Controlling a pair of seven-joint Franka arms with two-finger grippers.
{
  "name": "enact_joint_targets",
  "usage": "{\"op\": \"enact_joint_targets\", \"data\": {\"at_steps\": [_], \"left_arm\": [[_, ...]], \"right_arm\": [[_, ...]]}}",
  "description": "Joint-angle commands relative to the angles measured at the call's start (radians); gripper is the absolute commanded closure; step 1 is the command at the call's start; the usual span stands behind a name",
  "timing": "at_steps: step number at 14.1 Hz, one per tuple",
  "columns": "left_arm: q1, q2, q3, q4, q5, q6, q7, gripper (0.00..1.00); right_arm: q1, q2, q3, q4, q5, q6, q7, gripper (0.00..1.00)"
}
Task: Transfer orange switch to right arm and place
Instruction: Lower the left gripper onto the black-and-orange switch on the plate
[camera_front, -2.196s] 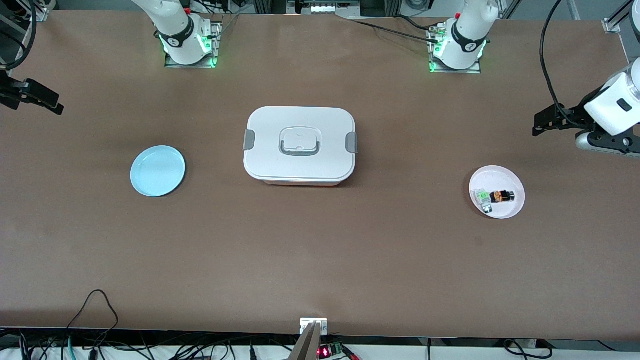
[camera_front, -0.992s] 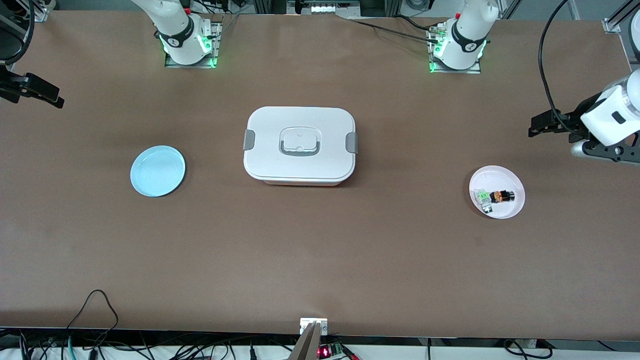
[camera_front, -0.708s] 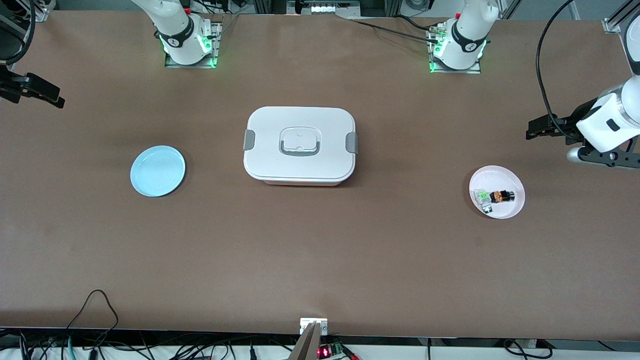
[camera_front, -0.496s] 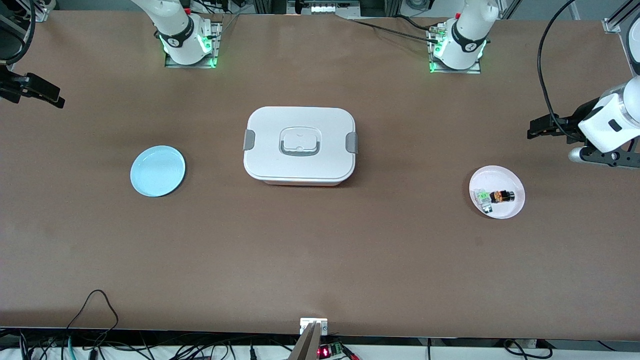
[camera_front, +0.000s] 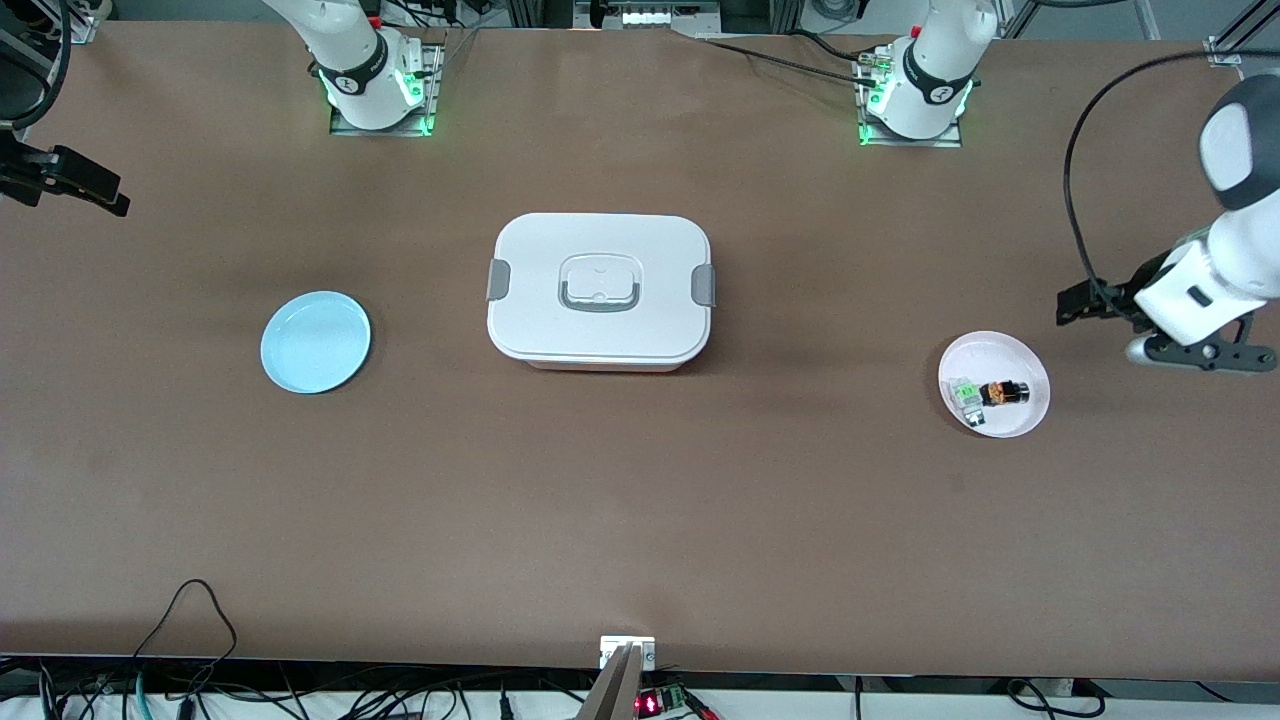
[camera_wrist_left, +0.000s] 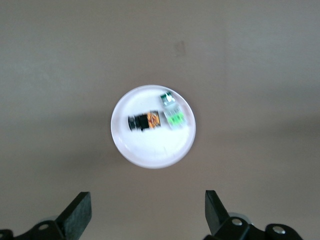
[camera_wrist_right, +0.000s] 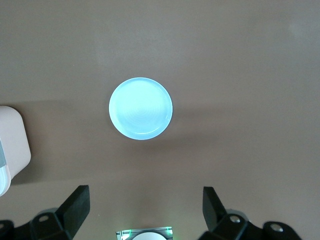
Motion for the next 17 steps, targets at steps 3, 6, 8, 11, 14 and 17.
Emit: {"op": "enact_joint_targets", "data": {"at_steps": [3,6,8,11,14,17], "left_arm": [[0.017,0.078,-0.007,-0.13,0.013,0.259,0.026,0.0],[0.035,0.17,-0.007,-0.137,0.013,0.395,0.025,0.0],[0.038,0.217,-0.008,-0.141,0.012,0.44,0.016,0.0],[0.075,0.282,-0.008,-0.17,0.012,0.556,0.014,0.0],[0.081,0.32,-0.011,-0.172,-0.008,0.61,-0.044,0.0],[0.08,0.322,-0.016,-0.173,-0.054,0.597,-0.087,0.0]], "right_arm": [[0.003,-0.003,-0.003,0.017,0.01,-0.047,0.001,0.0],[0.003,0.005,-0.003,0.029,0.007,-0.028,0.001,0.0],[0.003,0.005,-0.004,0.03,0.01,-0.036,0.003,0.0],[0.003,0.006,-0.003,0.03,0.01,-0.025,0.004,0.0],[0.003,0.006,-0.003,0.03,0.011,-0.025,0.006,0.0],[0.005,0.006,-0.003,0.03,0.014,-0.014,0.007,0.0]]}}
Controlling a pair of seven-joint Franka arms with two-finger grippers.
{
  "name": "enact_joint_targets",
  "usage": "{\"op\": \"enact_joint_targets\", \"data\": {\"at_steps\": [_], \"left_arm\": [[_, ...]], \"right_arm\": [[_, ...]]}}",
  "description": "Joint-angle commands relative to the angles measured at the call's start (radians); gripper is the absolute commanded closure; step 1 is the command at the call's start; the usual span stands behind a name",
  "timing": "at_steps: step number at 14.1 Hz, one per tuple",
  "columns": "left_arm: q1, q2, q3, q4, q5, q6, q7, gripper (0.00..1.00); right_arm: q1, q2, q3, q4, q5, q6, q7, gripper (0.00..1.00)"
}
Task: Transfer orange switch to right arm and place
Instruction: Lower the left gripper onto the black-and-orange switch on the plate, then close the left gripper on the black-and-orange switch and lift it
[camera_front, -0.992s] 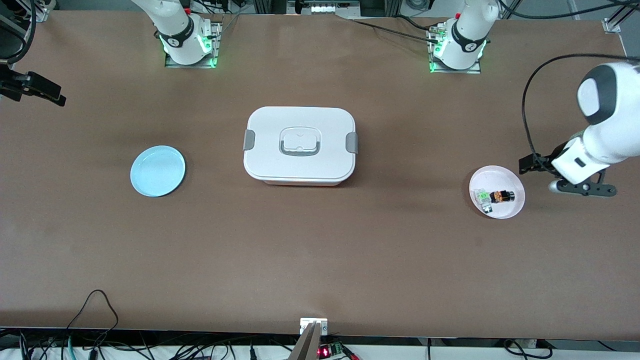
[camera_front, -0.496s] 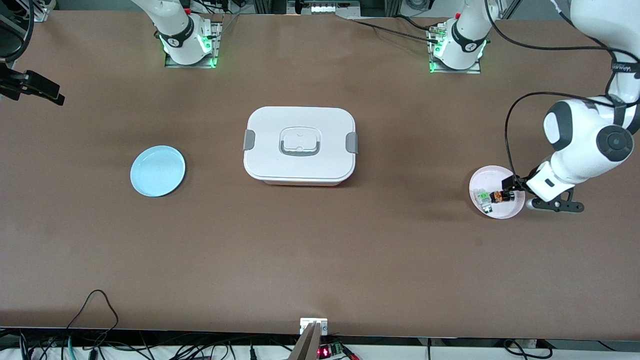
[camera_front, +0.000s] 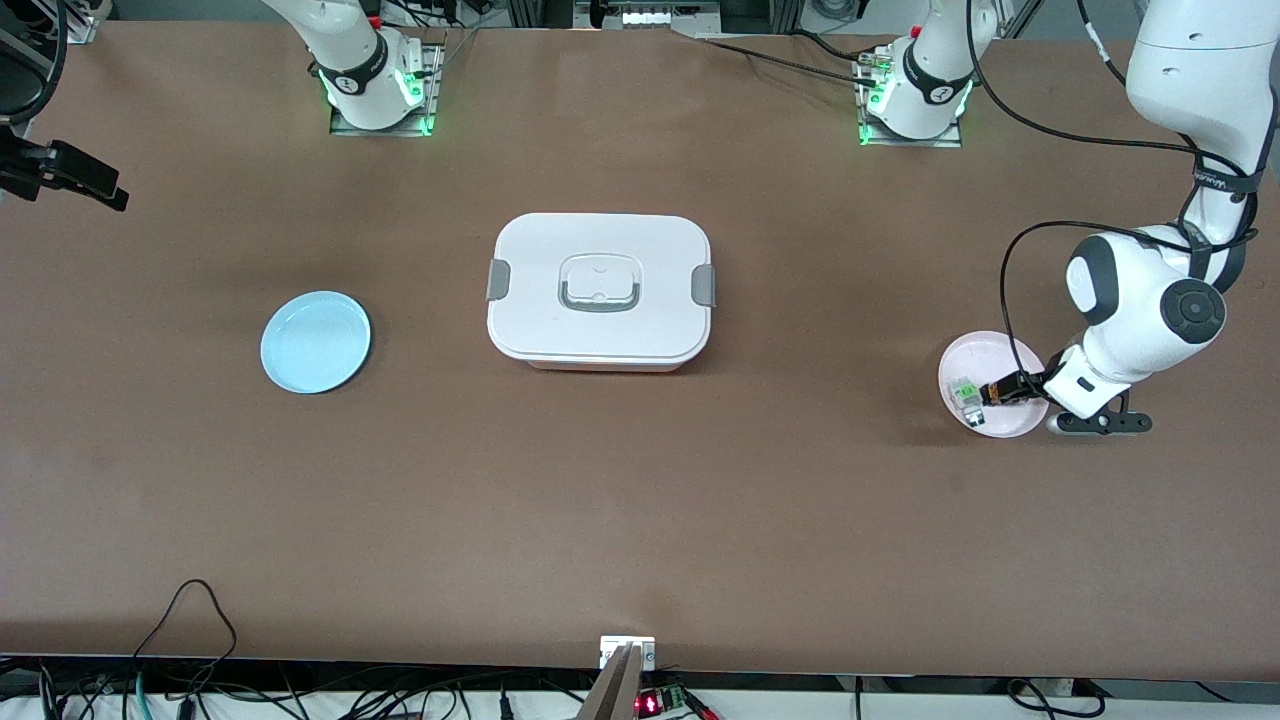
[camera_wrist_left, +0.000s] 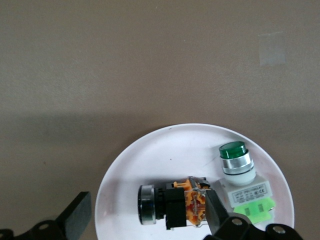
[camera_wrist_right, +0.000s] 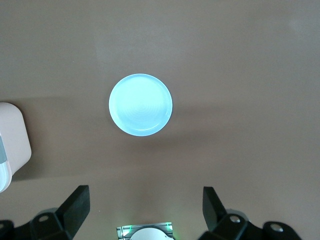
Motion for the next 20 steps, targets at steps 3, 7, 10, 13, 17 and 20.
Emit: {"op": "enact_joint_targets", "data": {"at_steps": [3,7,10,13,17,20], "left_arm": [[0.004,-0.009,-0.011,-0.011,-0.029,-0.007,-0.028,0.0],[0.004,-0.004,-0.04,-0.037,-0.084,-0.003,-0.031,0.0],[0.01,0.011,-0.038,-0.036,-0.084,0.003,-0.022,0.0],[0.008,0.011,-0.04,-0.031,-0.08,0.004,-0.02,0.0],[0.01,0.01,-0.04,-0.027,-0.077,0.006,0.007,0.0],[0.011,0.014,-0.038,-0.026,-0.075,0.009,0.01,0.0]], "right_arm": [[0.003,0.01,-0.004,0.018,0.016,0.015,-0.002,0.0],[0.006,0.041,-0.001,0.02,0.013,0.02,0.004,0.0],[0.005,0.041,-0.003,0.018,0.022,0.012,0.007,0.0],[0.005,0.041,-0.003,0.015,0.025,0.004,-0.005,0.0],[-0.001,0.043,-0.006,0.012,0.027,0.015,0.004,0.0],[-0.001,0.043,-0.006,0.014,0.027,0.01,0.008,0.0]]}}
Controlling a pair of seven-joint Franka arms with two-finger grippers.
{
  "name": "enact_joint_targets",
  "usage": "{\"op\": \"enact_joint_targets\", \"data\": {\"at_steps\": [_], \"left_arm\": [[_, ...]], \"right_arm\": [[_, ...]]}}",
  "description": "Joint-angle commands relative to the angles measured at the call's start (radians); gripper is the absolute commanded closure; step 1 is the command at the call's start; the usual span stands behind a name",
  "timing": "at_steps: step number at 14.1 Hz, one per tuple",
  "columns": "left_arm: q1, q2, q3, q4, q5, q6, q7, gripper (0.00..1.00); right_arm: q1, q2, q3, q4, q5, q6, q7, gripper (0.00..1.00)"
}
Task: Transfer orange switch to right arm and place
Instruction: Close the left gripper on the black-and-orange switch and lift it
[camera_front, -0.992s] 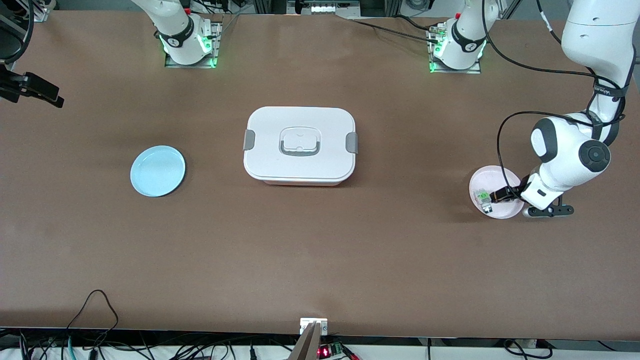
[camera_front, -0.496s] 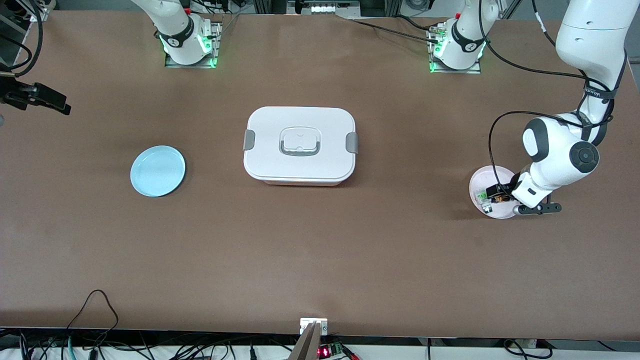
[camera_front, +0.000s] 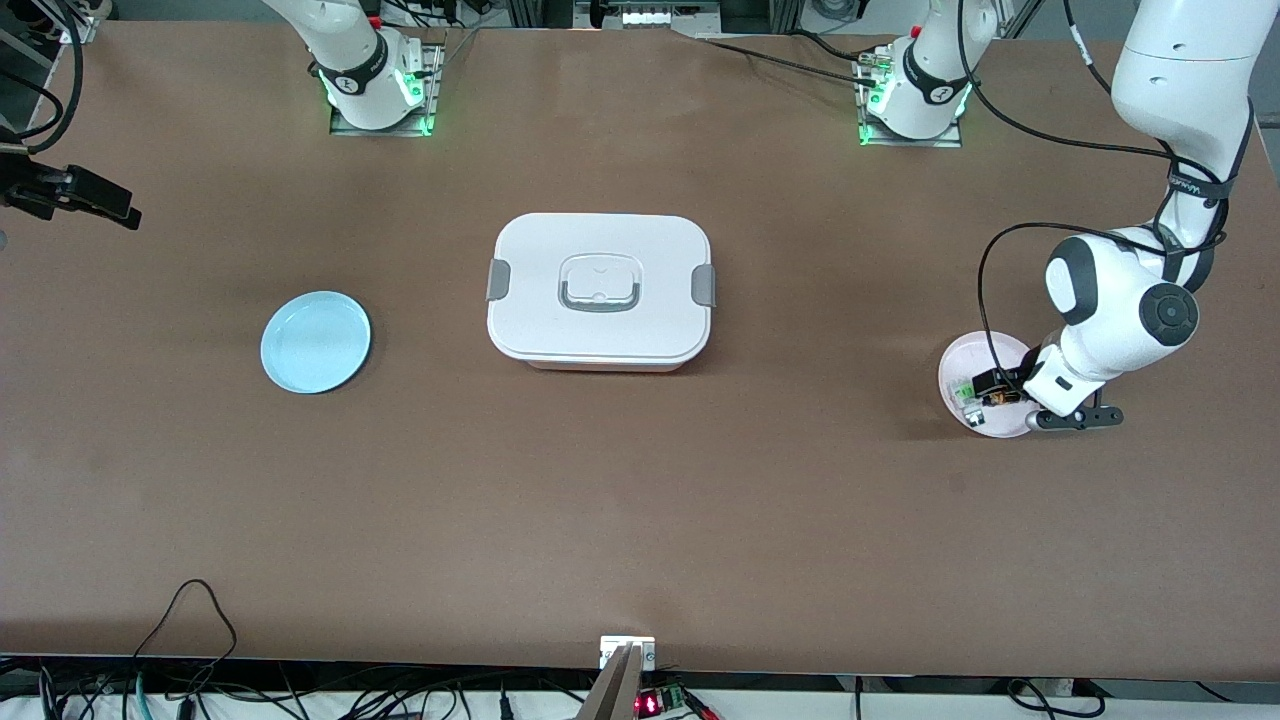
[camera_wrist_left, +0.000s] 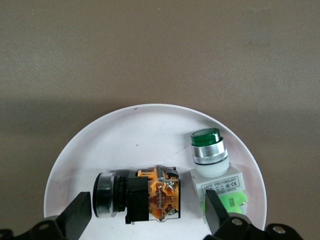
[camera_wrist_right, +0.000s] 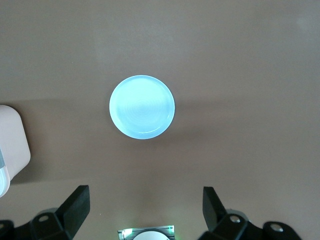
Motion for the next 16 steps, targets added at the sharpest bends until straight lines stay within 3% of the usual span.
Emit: {"op": "enact_joint_targets", "data": {"at_steps": [1,13,15,16], "left_arm": [[0.008,0.006,-0.005,0.004,-0.016,0.014,0.045,0.0],[0.034,0.039,-0.005,0.003,-0.011,0.081,0.072,0.0],[0.034,0.038,-0.008,0.003,-0.013,0.079,0.071,0.13],[0.034,0.038,-0.008,0.003,-0.013,0.079,0.071,0.14]], "right_arm": [[-0.001,0.002,-0.004,0.013,0.016,-0.011,0.007,0.0],[0.002,0.006,-0.002,0.013,0.02,-0.009,0.001,0.0],[0.002,0.009,-0.002,0.015,0.02,-0.011,-0.003,0.0],[0.002,0.009,-0.002,0.015,0.02,-0.011,-0.003,0.0]]}}
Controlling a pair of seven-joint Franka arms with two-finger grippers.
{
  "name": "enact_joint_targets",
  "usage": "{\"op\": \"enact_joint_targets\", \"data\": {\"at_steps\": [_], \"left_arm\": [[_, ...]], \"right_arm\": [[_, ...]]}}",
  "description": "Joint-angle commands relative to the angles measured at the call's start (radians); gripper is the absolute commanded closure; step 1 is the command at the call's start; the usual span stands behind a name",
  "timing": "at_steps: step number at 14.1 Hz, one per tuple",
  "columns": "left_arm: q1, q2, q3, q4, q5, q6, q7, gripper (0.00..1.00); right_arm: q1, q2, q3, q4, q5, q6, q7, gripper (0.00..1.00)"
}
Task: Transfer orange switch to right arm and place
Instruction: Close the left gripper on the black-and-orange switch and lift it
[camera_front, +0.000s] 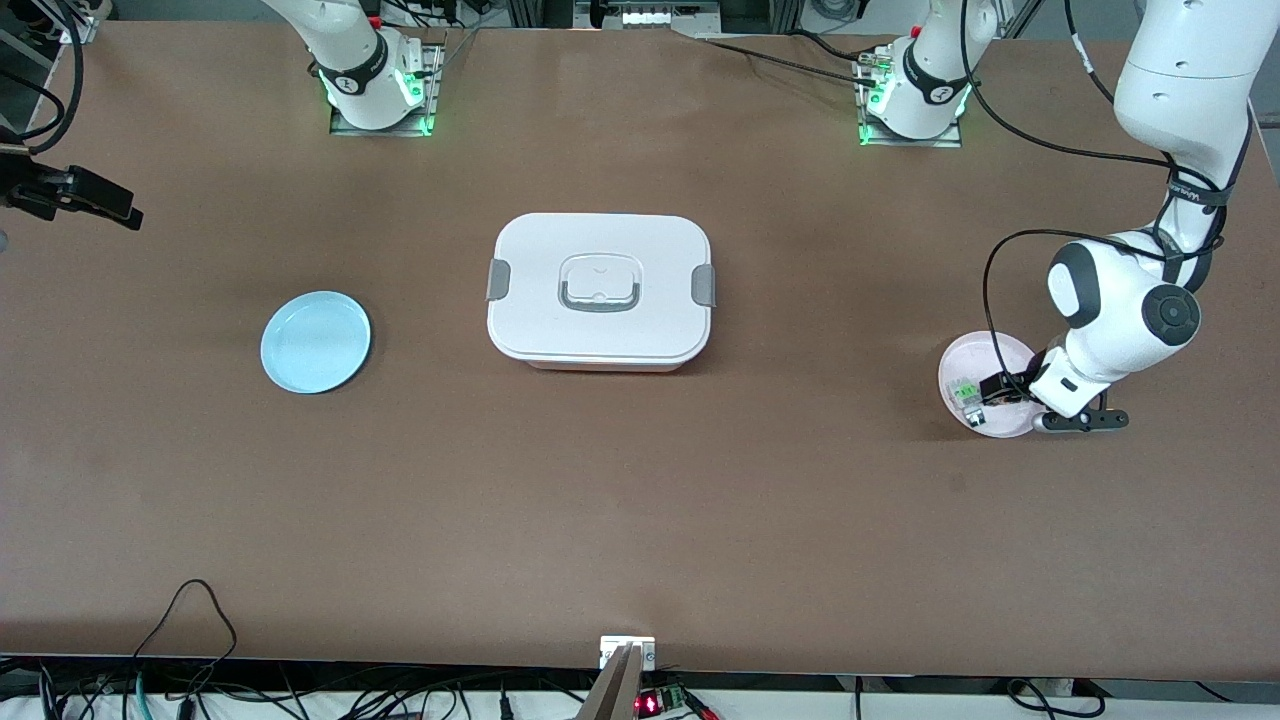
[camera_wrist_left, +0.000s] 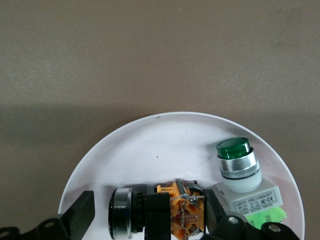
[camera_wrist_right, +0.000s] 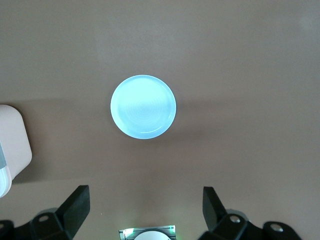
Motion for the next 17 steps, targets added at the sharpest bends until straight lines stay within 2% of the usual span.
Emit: {"op": "enact_joint_targets", "data": {"at_steps": [1,2,4,7,9,12,14,16,17], "left_arm": [[0.006,0.001,-0.007,0.004,-0.013,0.009,0.025,0.14],[0.006,0.001,-0.007,0.005,-0.013,0.009,0.025,0.19],[0.006,0.001,-0.007,0.004,-0.013,0.002,0.025,0.55],[0.006,-0.009,-0.007,0.015,-0.013,-0.046,0.024,0.74],[-0.004,-0.04,-0.01,0.051,-0.013,-0.124,0.018,0.75],[-0.003,-0.045,-0.01,0.165,-0.024,-0.341,0.022,0.75],[-0.006,-0.058,-0.021,0.215,-0.027,-0.437,0.024,0.74],[0.014,-0.068,-0.062,0.266,-0.06,-0.548,0.039,0.74],[0.014,-0.075,-0.081,0.29,-0.123,-0.599,0.051,0.74]], "right_arm": [[0.002,0.006,-0.003,0.015,0.016,-0.012,-0.004,0.0],[0.002,0.006,-0.003,0.015,0.016,-0.012,-0.004,0.0],[0.002,0.006,-0.003,0.015,0.016,-0.014,-0.007,0.0],[0.002,0.006,-0.003,0.015,0.016,-0.015,-0.008,0.0],[0.002,0.006,-0.003,0.013,0.016,-0.014,-0.008,0.0],[-0.001,0.015,-0.004,0.015,0.037,-0.014,-0.01,0.0],[-0.001,0.014,-0.007,0.015,0.06,-0.023,-0.013,0.0],[-0.001,0.006,-0.007,0.016,0.127,-0.051,-0.013,0.0],[-0.003,0.008,-0.012,0.016,0.172,-0.06,-0.014,0.0]]}}
